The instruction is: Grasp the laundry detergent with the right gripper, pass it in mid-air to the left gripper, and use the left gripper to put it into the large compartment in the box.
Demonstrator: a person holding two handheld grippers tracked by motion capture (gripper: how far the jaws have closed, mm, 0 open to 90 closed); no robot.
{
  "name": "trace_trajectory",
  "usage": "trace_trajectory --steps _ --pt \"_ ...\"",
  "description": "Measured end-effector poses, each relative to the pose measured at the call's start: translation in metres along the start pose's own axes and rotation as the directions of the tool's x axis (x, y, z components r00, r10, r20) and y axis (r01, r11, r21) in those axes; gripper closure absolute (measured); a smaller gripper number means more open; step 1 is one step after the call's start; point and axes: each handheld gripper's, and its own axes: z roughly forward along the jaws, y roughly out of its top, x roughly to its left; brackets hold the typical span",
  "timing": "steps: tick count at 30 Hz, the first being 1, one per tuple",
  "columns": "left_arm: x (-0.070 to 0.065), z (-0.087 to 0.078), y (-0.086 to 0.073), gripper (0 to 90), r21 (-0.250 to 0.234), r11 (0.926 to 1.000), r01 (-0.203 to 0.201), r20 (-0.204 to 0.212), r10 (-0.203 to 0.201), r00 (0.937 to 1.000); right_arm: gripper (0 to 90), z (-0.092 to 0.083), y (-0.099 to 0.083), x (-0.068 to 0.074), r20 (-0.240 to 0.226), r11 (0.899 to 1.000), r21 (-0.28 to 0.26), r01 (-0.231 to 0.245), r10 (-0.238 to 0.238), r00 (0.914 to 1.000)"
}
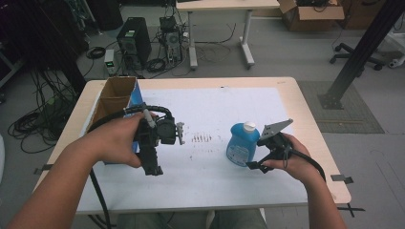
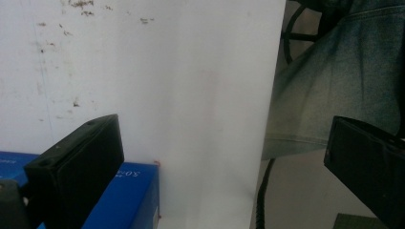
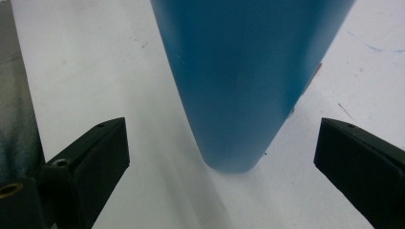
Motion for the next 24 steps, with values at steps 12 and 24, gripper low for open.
trace_trajectory --steps 12,24 --pt "0.000 0.001 0.001 0.2 0.001 1.0000 -0.005 0.003 0.005 1.0000 4.9 0.007 0.002 0.003 -0.007 1.000 -0.027 0.006 -0.006 1.0000" --pt "0.000 0.002 0.000 0.2 -0.002 1.0000 -0.003 0.004 0.003 1.0000 4.4 0.013 0.001 0.002 0.016 0.995 -0.099 -0.017 0.019 0.9997"
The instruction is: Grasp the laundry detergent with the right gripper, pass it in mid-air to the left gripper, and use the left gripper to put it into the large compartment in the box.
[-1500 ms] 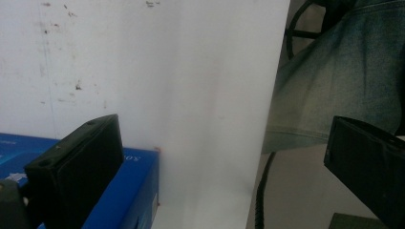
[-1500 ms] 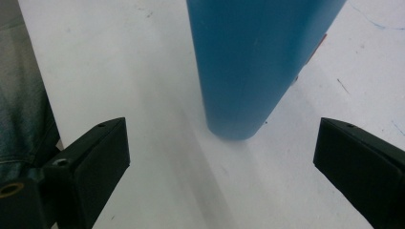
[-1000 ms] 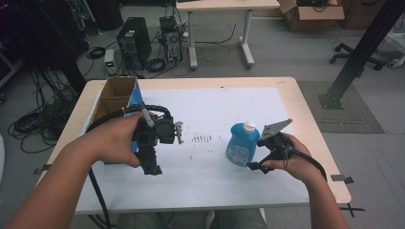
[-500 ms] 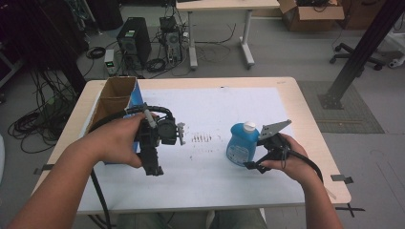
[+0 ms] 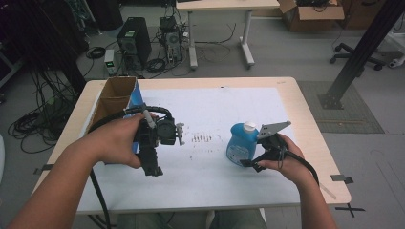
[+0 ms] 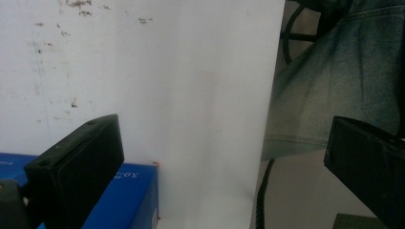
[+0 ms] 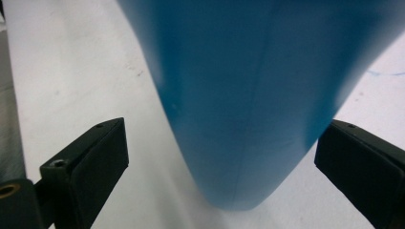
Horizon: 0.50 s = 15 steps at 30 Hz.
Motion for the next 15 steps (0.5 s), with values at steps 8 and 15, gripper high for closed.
trace_trajectory --steps 8,15 --pt "-0.0009 -0.0004 0.0007 0.2 0.000 1.0000 -0.002 0.000 0.002 1.0000 3.2 0.0023 -0.0013 0.0002 0.031 0.998 -0.065 -0.003 0.005 0.9995" --pt "-0.0007 -0.0014 -0.0005 0.2 -0.004 1.0000 -0.004 -0.004 0.004 1.0000 3.4 0.0059 -0.0018 0.0005 0.045 0.996 -0.090 -0.018 0.022 0.9987"
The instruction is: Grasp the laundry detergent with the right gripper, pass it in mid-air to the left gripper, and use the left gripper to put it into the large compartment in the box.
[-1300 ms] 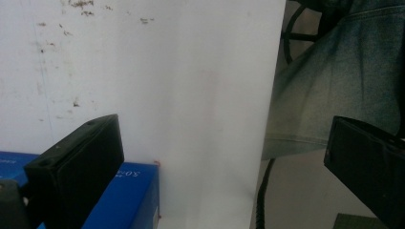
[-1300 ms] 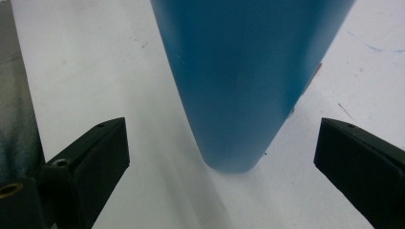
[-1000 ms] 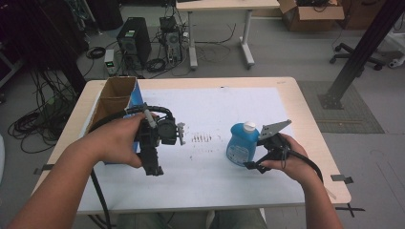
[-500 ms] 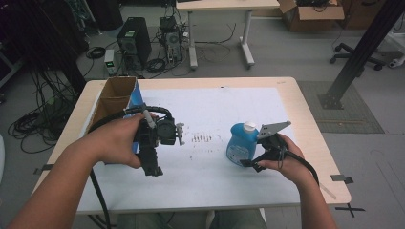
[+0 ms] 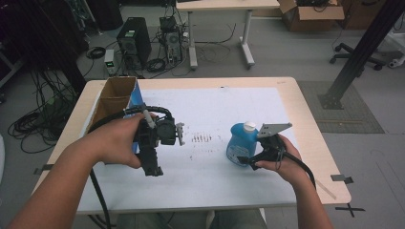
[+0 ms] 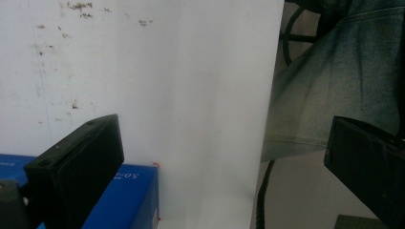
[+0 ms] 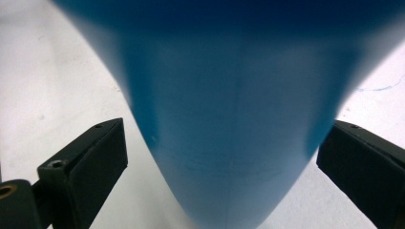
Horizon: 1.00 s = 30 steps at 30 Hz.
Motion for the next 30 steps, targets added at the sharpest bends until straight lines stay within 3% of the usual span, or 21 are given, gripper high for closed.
trace_trajectory --steps 30 --pt "0.0013 0.0012 0.0000 0.2 -0.001 1.0000 0.004 -0.001 -0.004 1.0000 19.1 0.0036 -0.0046 0.0050 0.076 0.998 -0.063 0.011 -0.007 0.9971"
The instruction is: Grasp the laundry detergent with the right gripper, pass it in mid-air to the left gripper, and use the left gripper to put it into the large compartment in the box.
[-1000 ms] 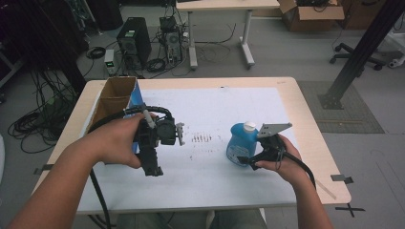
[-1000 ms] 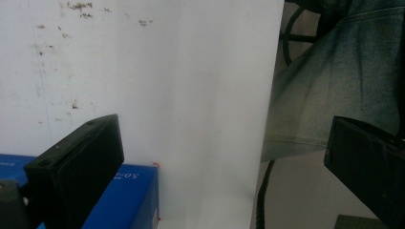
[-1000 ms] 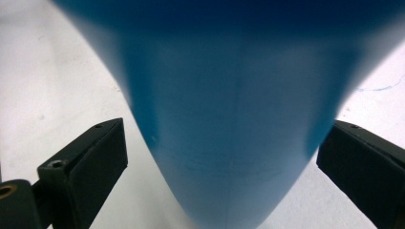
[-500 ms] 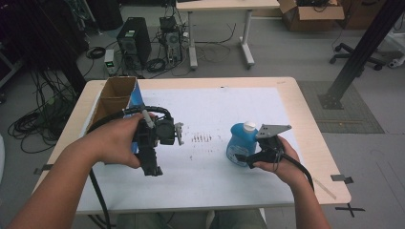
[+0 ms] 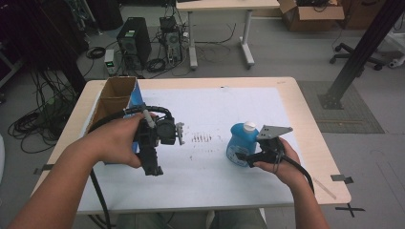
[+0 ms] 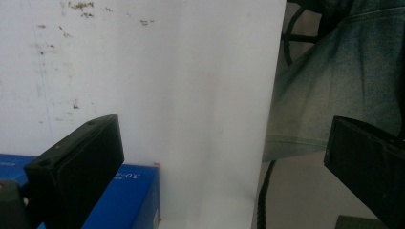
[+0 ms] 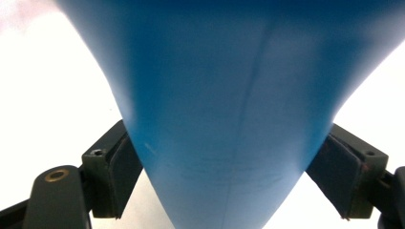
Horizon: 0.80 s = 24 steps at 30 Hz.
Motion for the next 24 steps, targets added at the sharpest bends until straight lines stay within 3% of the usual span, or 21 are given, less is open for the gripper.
trace_trajectory --steps 24 --pt "0.0002 -0.0006 -0.0001 0.2 0.001 1.0000 0.003 -0.002 -0.003 1.0000 28.2 0.0047 -0.0017 0.0019 0.009 1.000 -0.013 0.012 -0.012 0.9999"
